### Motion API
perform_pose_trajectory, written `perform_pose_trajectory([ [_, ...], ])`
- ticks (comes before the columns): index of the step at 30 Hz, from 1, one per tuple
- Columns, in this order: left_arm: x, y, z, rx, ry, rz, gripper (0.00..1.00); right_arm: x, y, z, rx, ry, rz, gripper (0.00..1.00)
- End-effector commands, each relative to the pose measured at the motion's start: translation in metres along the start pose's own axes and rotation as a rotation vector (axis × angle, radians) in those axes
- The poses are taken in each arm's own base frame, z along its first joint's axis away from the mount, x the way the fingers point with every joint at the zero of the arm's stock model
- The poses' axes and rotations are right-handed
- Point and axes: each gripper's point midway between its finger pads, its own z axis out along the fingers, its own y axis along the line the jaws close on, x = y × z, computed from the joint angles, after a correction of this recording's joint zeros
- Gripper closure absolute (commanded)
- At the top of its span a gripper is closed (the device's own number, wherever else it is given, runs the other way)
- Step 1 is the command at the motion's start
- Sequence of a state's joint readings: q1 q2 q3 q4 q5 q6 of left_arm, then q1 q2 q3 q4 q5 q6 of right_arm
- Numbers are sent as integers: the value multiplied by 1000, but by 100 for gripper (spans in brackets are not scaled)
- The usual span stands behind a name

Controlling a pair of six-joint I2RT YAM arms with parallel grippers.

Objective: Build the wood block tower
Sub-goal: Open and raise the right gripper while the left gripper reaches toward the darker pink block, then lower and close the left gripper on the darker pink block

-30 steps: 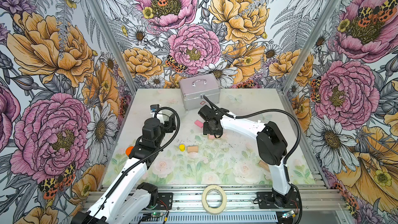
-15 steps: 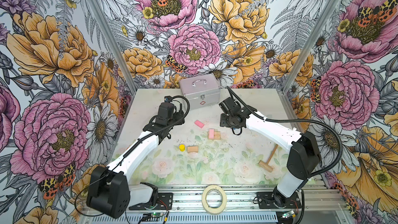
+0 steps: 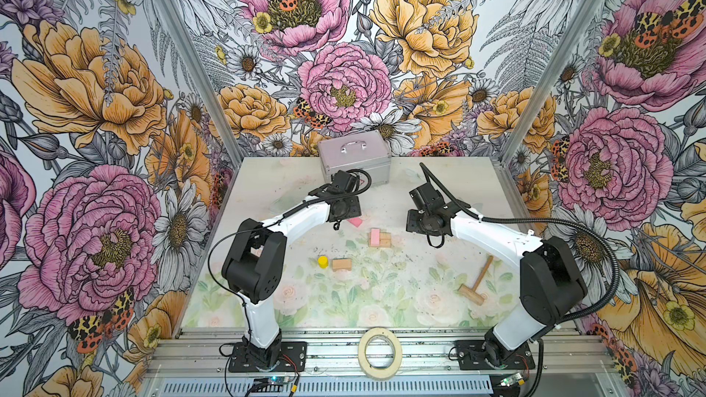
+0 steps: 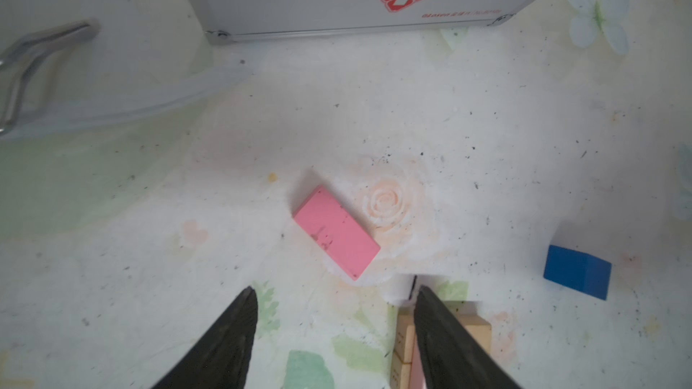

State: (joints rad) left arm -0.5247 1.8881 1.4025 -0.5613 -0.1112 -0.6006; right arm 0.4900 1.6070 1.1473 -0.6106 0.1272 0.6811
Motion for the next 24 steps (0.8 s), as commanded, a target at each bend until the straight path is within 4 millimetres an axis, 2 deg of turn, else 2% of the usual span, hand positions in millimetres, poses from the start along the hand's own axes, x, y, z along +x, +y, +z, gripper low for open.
perform_pose_trajectory([
  [1, 8, 0, 9, -49, 30, -88, 32, -17, 1, -17, -54, -83, 5, 41],
  [9, 8, 7, 16, -107, -3, -216, 33, -19, -21, -29, -38, -127, 25, 41],
  [17, 14, 2, 38, -110, 32, -302, 33, -16, -27, -25, -42, -117, 33, 41],
  [24, 14, 5, 49, -141, 19, -353, 33, -16, -32, -25, -38, -115, 28, 41],
])
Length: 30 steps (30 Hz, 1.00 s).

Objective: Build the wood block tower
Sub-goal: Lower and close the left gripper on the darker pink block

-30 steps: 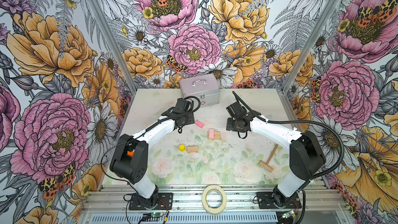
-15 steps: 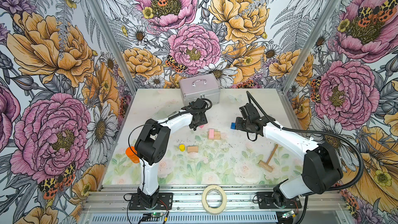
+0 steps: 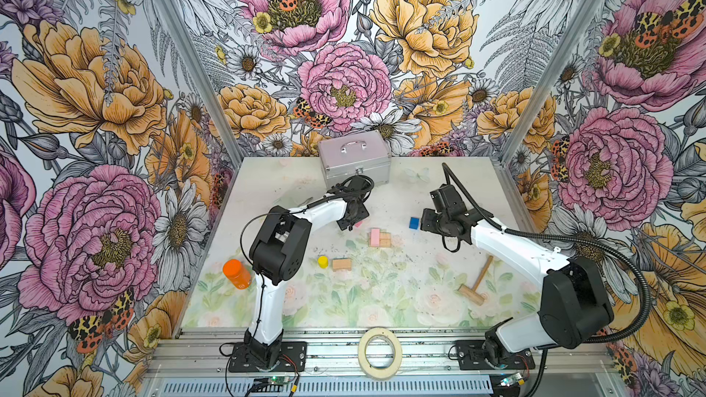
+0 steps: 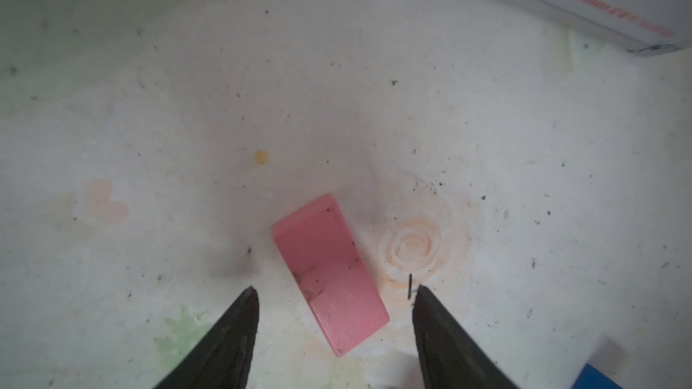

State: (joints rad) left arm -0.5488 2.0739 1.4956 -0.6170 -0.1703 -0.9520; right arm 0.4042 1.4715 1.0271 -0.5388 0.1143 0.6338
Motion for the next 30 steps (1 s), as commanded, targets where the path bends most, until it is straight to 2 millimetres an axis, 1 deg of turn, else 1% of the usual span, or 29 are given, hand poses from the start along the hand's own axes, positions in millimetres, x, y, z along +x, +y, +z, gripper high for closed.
perform_pose_trajectory([
  [1, -15, -5, -3, -10, -66, -52, 33, -7, -1, -7, -19, -32, -6, 41],
  [5, -15, -11, 3, -4, -55, -49, 33, -5, -7, -6, -7, -28, -1, 41],
  [7, -13, -11, 8, -18, -41, -34, 33, -5, -10, -5, -5, -26, 5, 41],
  [9, -10, -10, 12, -39, -28, -15, 33, -4, -11, -4, -3, -24, 6, 41],
  [16, -6, 8, 17, -93, 0, 3, 35, -2, -13, -4, 3, -20, 10, 40],
  [19, -4, 11, 19, -104, 7, 21, 40, -2, -14, -4, 3, -20, 12, 40],
  [20, -4, 12, 20, -110, 11, 32, 43, -1, -14, -3, 4, -18, 11, 40],
  [23, 0, 13, 23, -120, 38, 67, 47, -1, -14, -3, 2, -17, 12, 40],
  [26, 9, 10, 25, -117, 83, 135, 49, 1, -16, -2, 7, -14, 15, 40],
  [30, 15, 17, 25, -164, 100, 204, 51, 0, -16, -2, 5, -15, 18, 40],
])
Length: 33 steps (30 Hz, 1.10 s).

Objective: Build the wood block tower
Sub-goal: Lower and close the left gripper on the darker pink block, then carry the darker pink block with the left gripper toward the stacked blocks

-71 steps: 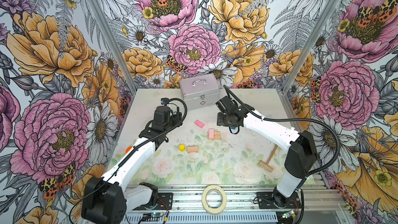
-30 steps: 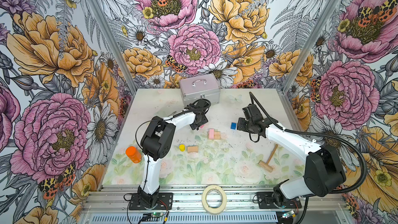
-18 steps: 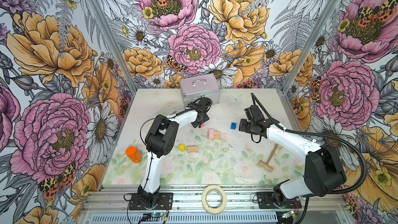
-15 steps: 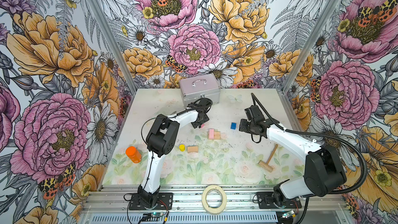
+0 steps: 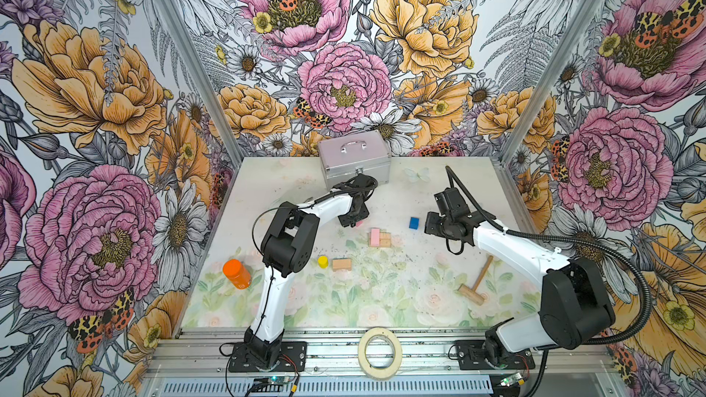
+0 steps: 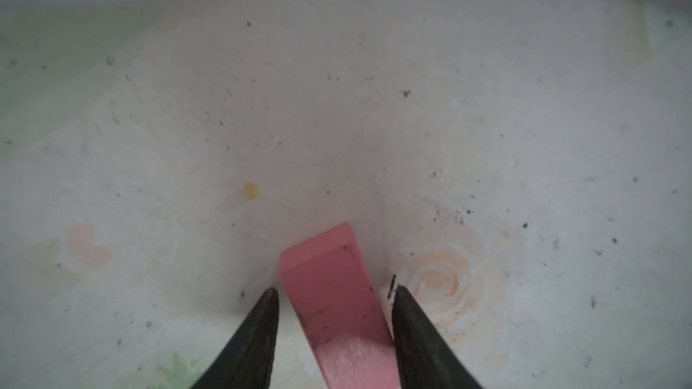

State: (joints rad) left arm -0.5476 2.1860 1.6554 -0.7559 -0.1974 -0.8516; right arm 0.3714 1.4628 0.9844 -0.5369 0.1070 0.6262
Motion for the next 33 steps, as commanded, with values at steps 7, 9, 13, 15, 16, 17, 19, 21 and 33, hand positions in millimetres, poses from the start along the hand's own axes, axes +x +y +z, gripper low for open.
perform_pose_trajectory([
  [7, 23, 23, 12, -95, 89, 146, 62, -6, 1, -7, -23, -33, 3, 40],
  [9, 22, 22, 9, -95, 81, 158, 64, -6, 1, -8, -24, -33, 3, 40],
  [13, 20, 21, 5, -109, 64, 217, 67, -4, 1, -8, -24, -30, 8, 40],
  [15, 20, 21, 2, -130, 52, 257, 67, -4, 1, -8, -25, -30, 9, 40],
  [16, 21, 20, 1, -134, 53, 273, 67, -4, 0, -7, -25, -28, 11, 40],
  [17, 23, 19, 2, -134, 56, 288, 67, -4, 1, -7, -26, -28, 13, 40],
  [19, 26, 18, 3, -132, 63, 304, 63, -4, 1, -7, -29, -26, 14, 40],
  [21, 28, 19, 6, -136, 72, 313, 58, -3, 1, -7, -29, -24, 17, 40],
  [33, 32, 22, 13, -144, 91, 325, 71, -1, 1, -7, -29, -22, 25, 40],
])
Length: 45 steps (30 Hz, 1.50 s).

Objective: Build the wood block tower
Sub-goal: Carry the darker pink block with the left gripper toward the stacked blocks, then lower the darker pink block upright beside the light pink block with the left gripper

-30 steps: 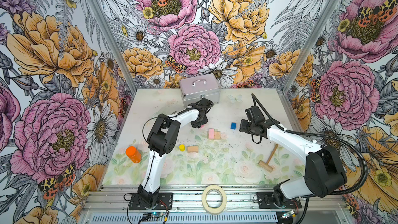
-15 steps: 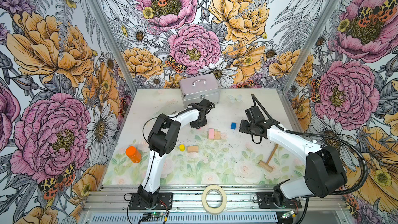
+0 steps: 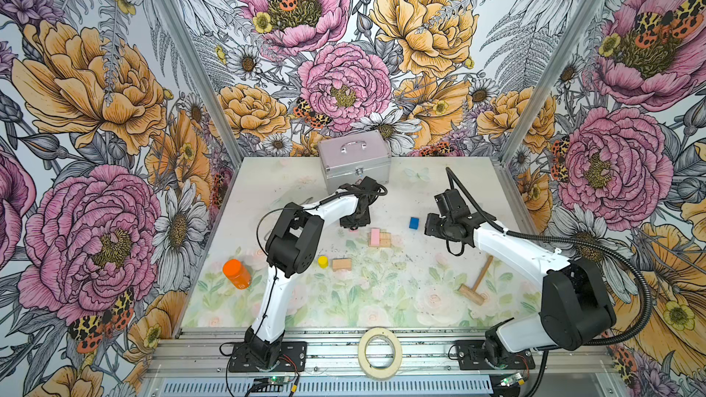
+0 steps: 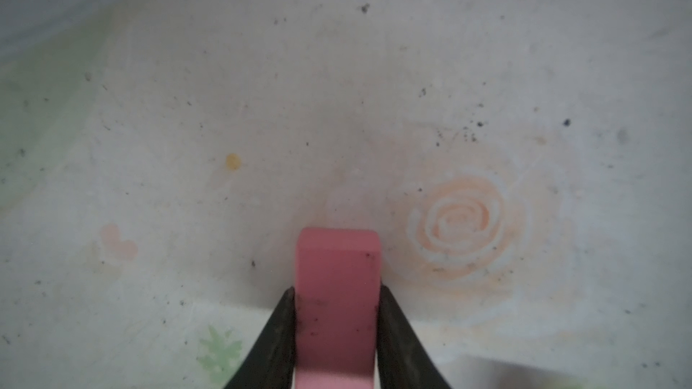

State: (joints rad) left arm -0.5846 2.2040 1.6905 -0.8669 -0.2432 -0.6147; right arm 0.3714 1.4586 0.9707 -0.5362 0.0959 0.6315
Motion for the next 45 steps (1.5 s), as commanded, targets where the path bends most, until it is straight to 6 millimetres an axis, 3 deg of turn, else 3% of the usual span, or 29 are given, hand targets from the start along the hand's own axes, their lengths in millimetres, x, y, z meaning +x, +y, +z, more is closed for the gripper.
perform_pose_trajectory([
  [1, 17, 9, 18, -50, 62, 35, 76, -6, 1, -8, -24, -34, 21, 40],
  [6, 14, 11, 6, -41, 53, 35, 100, -6, 1, -9, -25, -34, 21, 40],
  [13, 4, -1, -47, 9, -28, 84, 100, -6, 1, -10, -25, -38, 20, 40],
  [19, 16, -25, -84, 55, -56, 149, 100, -5, -1, -11, -19, -43, 14, 40],
  [26, 33, -72, -113, 158, -76, 161, 100, -5, -7, -15, -6, -60, 14, 40],
  [33, 47, -99, -110, 205, -42, 181, 100, -3, -24, -24, 32, -100, 48, 40],
  [45, 62, -107, -88, 180, 4, 170, 100, 3, -43, -28, 56, -114, 85, 40],
])
